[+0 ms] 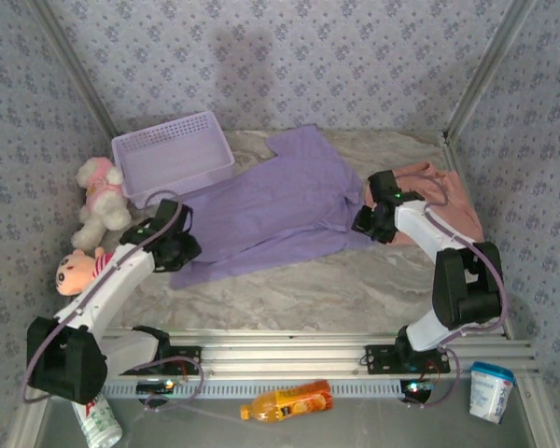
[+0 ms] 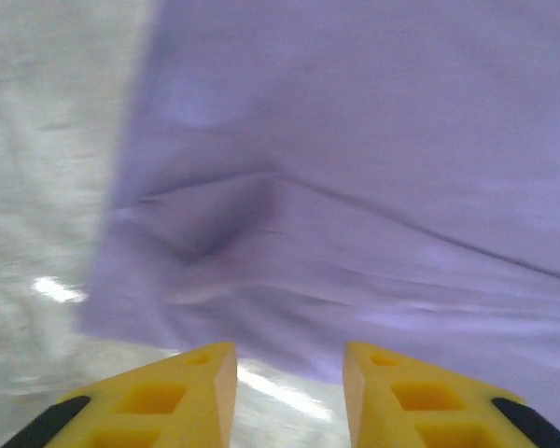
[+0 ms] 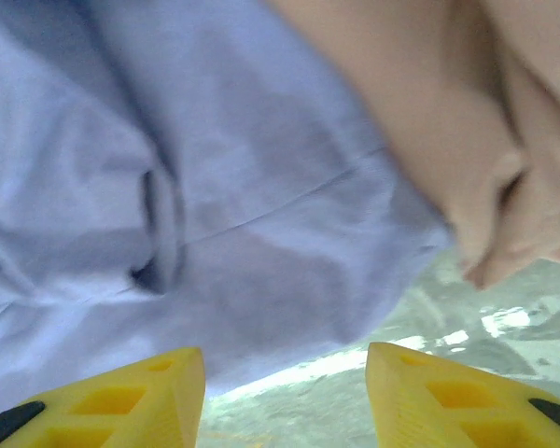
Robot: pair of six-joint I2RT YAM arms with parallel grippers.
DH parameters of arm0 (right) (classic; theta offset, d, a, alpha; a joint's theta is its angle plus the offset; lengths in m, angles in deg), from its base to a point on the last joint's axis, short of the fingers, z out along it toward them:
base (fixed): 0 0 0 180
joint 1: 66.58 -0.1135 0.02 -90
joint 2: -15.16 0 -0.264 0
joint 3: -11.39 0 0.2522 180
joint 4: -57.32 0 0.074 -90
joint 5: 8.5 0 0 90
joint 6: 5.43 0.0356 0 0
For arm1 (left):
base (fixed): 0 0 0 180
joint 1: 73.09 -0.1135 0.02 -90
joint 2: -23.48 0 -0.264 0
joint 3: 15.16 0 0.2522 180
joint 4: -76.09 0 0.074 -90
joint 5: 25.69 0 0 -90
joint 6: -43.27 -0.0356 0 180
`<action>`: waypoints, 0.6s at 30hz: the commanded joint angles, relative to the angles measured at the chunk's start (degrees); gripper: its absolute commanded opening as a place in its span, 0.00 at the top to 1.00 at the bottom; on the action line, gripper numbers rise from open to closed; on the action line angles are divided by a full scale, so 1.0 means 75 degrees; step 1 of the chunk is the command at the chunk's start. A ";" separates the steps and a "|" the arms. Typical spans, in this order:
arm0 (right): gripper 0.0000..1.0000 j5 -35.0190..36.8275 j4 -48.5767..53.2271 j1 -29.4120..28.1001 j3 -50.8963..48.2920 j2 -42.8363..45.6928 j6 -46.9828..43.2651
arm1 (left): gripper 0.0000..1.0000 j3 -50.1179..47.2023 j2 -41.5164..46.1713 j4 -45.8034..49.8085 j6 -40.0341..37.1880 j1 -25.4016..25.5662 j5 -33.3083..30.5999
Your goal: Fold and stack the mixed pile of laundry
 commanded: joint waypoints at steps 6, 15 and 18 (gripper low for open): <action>0.50 -0.0515 0.0173 -0.0229 0.0552 -0.0969 -0.0925 | 1.00 0.0884 -0.2614 -0.1827 0.0113 0.1608 0.0482; 0.53 -0.0418 0.0042 0.0205 0.0627 -0.2003 -0.1071 | 1.00 0.1218 -0.4157 -0.1629 -0.0174 0.1712 -0.0187; 0.53 -0.0320 0.0134 0.0226 0.0294 -0.1787 -0.1176 | 1.00 0.0634 -0.3958 -0.1250 -0.0289 0.1717 -0.0296</action>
